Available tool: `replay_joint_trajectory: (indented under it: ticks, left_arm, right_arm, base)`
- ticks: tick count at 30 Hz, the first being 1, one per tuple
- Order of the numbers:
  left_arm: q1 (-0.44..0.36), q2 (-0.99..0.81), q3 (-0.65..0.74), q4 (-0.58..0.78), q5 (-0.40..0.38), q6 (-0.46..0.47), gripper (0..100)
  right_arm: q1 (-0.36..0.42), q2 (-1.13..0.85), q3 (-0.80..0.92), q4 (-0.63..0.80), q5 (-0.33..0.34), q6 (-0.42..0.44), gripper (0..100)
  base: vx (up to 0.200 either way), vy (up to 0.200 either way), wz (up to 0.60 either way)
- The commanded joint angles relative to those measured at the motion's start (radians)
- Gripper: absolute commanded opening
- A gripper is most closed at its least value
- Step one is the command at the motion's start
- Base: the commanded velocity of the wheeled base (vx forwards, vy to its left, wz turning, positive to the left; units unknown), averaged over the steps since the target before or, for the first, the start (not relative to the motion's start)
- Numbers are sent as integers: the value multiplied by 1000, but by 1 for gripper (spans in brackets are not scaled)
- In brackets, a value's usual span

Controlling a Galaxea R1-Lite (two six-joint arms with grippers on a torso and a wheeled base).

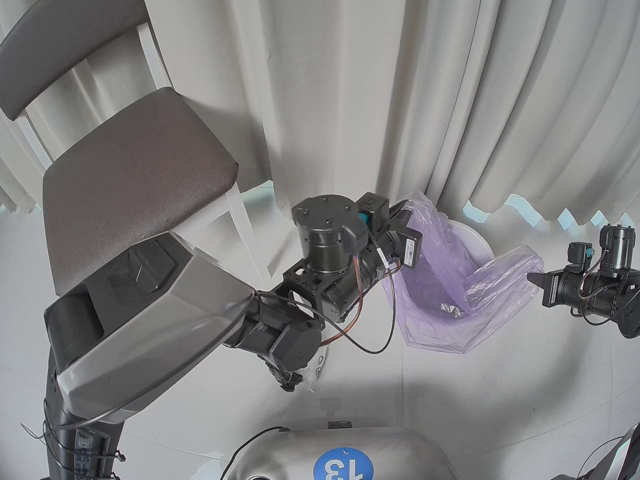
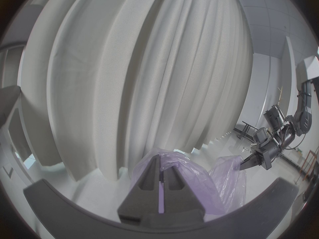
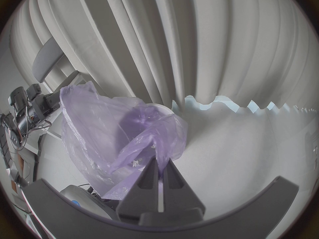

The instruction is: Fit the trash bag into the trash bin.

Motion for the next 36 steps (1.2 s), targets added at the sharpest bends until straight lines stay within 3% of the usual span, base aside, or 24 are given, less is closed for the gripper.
replay_joint_trajectory:
  ticks: [1, 9, 18, 27, 36]
  left_arm:
    - [6, 18, -22, -53, 12, 36, 0]
    - [6, 17, -95, 33, 23, -13, 0]
    - [1, 26, -163, 112, 21, -16, 0]
    - [-12, 66, -439, 478, 21, -190, 0]
    - [-31, 138, -614, 661, 9, -203, 0]
  right_arm:
    - [18, -3, 7, 1, -1, -2, 0]
    - [18, -5, 10, 0, 0, -3, 0]
    - [7, -3, 9, 4, -1, -28, 0]
    - [-71, 12, 18, 13, -1, -156, 0]
    - [-71, 1, 50, 15, 0, -216, 0]
  base:
    - [200, 0, 0]
    - [200, 0, 0]
    - [0, 0, 0]
    - [0, 0, 0]
    - [0, 0, 0]
